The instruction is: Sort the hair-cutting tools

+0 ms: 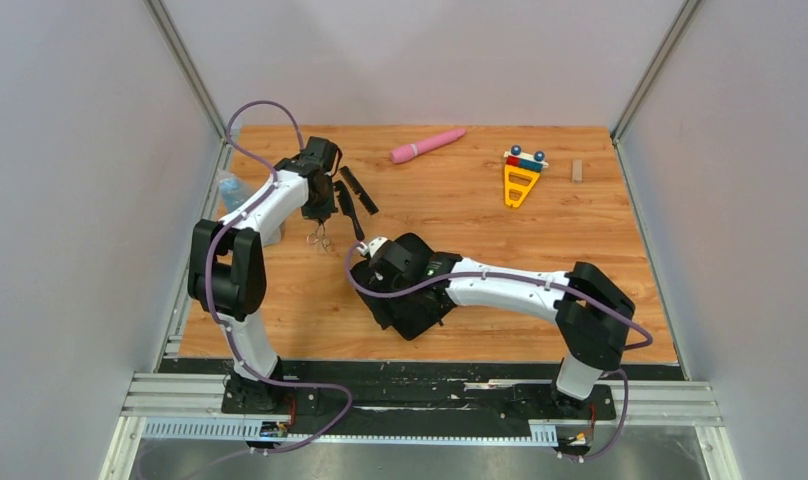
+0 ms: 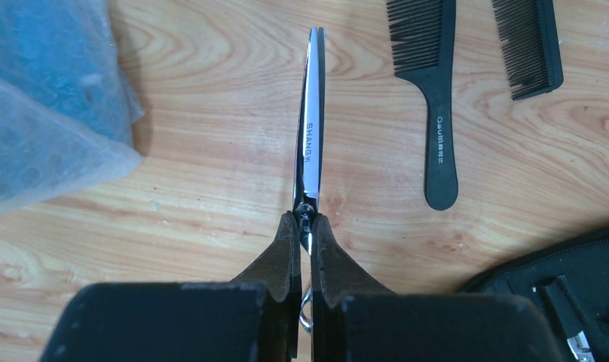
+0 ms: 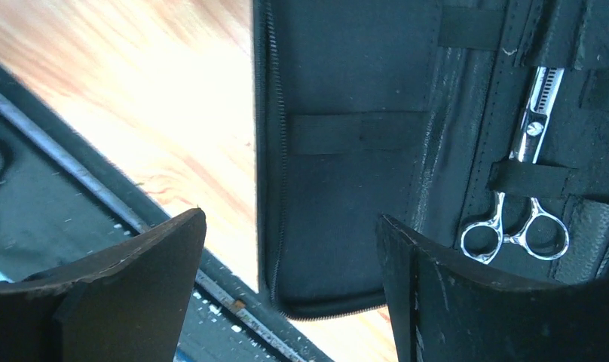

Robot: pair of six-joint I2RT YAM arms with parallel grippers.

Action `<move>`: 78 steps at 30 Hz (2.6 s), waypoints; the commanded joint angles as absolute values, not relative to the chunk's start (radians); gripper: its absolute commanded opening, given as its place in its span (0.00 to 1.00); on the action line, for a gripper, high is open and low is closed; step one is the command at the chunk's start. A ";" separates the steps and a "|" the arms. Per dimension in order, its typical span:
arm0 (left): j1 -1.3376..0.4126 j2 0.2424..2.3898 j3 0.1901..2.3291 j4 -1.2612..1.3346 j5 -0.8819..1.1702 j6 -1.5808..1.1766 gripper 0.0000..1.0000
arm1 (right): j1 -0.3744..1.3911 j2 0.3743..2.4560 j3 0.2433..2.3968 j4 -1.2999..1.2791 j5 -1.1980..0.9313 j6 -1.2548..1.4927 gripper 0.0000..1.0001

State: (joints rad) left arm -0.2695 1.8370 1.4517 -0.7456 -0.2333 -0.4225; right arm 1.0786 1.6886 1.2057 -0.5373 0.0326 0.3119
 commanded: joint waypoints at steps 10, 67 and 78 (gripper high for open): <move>-0.268 1.688 1.430 -0.778 -0.255 -0.352 0.00 | 1.033 1.632 1.022 -0.702 0.258 0.439 0.87; -0.348 1.508 1.340 -0.820 -0.153 -0.227 0.00 | 0.807 1.927 1.334 -0.534 -0.390 0.292 0.86; -0.348 1.490 1.328 -0.806 -0.096 -0.217 0.00 | 0.912 1.721 1.153 -0.657 -0.504 0.167 0.83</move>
State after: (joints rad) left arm -0.3511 1.5406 1.3281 -0.8257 -0.1276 -0.2382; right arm 0.9039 1.8297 1.1915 -0.5804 -0.4381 0.2367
